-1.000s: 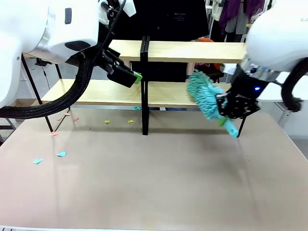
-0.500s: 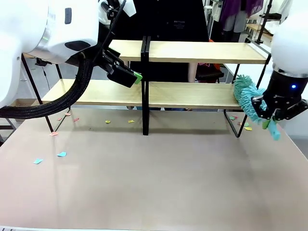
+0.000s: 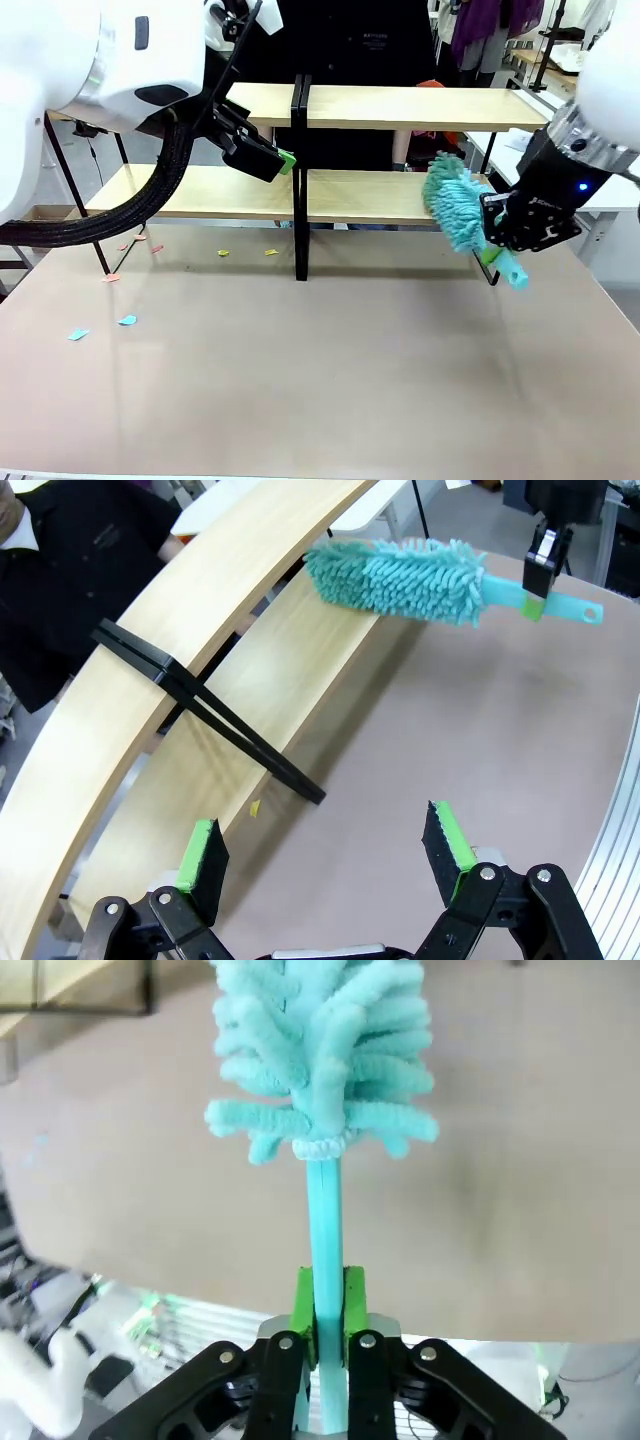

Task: Clean the shelves.
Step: Clean another randomly selected level of the Shelf with the Duster.

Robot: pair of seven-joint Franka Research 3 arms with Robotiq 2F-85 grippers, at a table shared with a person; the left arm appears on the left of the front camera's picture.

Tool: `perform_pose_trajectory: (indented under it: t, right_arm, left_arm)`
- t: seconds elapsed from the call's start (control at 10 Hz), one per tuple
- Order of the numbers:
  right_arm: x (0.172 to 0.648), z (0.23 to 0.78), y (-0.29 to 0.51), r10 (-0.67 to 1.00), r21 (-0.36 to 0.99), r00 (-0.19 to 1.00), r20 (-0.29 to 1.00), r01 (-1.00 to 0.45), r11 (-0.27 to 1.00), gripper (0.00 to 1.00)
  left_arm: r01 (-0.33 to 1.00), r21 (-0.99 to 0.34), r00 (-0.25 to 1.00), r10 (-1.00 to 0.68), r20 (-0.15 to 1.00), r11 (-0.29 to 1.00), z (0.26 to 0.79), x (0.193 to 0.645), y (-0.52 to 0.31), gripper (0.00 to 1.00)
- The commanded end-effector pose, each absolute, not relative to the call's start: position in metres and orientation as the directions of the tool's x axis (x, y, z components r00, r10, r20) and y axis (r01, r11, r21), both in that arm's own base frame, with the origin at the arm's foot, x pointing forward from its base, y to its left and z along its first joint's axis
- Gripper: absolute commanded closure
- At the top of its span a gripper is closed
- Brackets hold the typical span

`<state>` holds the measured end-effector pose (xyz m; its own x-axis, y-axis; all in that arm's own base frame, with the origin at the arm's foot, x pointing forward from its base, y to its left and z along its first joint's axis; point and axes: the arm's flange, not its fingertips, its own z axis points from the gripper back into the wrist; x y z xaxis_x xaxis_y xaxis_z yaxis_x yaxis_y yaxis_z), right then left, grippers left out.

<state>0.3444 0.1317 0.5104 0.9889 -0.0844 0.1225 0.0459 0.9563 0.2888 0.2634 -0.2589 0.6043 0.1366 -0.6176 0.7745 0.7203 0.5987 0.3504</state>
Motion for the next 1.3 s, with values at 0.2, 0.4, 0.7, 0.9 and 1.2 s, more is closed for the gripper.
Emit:
perform_pose_trajectory:
  t: [0.2,0.4,0.7,0.9,1.2]
  right_arm:
    - [0.33,0.518,0.103,0.124,0.558,0.992,-0.008,-0.098,0.824,0.88]
    - [0.311,0.545,0.065,0.301,0.679,0.949,-0.09,-0.162,0.716,0.88]
    - [0.259,0.578,-0.03,0.519,0.701,0.848,-0.107,-0.306,0.644,0.88]
    - [0.225,0.587,-0.086,0.529,0.732,0.848,-0.025,-0.344,0.587,0.88]
    - [0.212,0.587,-0.091,0.5,0.737,0.864,-0.05,-0.306,0.603,0.88]
  left_arm:
    - [0.724,0.351,0.136,-0.621,0.772,0.594,0.603,0.264,-0.257,0.0]
    - [0.724,0.351,0.136,-0.621,0.772,0.594,0.603,0.264,-0.257,0.0]
    - [0.724,0.351,0.136,-0.621,0.772,0.594,0.603,0.264,-0.257,0.0]
    - [0.724,0.351,0.136,-0.621,0.772,0.594,0.603,0.264,-0.257,0.0]
    - [0.724,0.351,0.136,-0.621,0.772,0.594,0.603,0.264,-0.257,0.0]
